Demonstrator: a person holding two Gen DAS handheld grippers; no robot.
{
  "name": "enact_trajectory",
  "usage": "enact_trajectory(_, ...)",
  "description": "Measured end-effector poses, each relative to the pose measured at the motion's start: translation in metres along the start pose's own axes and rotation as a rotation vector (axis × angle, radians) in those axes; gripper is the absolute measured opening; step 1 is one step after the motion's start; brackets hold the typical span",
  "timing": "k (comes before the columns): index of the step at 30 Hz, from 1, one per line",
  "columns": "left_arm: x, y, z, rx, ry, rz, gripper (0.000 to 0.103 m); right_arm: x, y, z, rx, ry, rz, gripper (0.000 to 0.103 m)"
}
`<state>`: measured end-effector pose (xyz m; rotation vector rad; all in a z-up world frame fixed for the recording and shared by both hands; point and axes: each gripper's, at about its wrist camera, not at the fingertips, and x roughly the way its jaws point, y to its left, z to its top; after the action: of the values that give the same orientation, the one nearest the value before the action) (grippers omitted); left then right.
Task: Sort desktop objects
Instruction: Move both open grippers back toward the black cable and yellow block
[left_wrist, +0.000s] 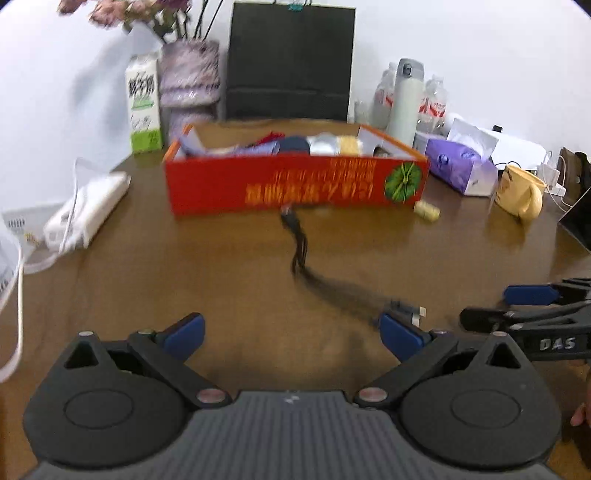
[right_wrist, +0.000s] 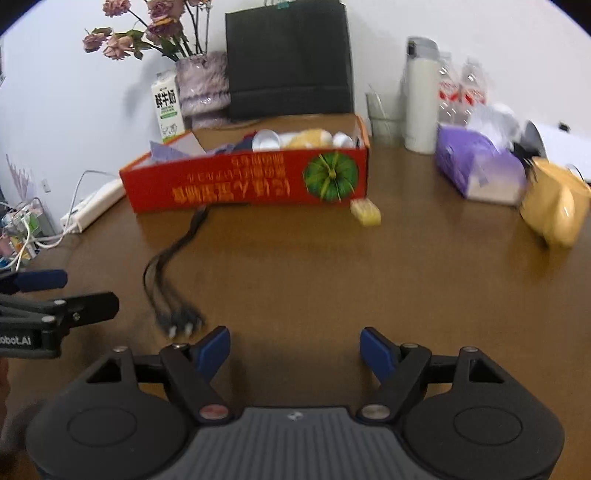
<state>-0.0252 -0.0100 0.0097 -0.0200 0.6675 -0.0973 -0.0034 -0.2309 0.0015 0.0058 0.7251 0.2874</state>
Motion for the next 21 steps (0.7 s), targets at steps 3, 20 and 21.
enact_trajectory(3, -0.002, 0.005, -0.013, -0.024, 0.009, 0.003, 0.103, -0.013, 0.007, -0.013, 0.021, -0.023, 0.002, 0.086)
enact_trajectory(20, -0.003, -0.004, -0.020, -0.023, 0.011, 0.078, 0.103, -0.021, 0.010, -0.027, 0.052, -0.079, -0.010, 0.087)
enact_trajectory(21, -0.002, -0.003, -0.020, -0.024, 0.016, 0.079, 0.103, -0.021, 0.010, -0.028, 0.051, -0.079, -0.010, 0.087)
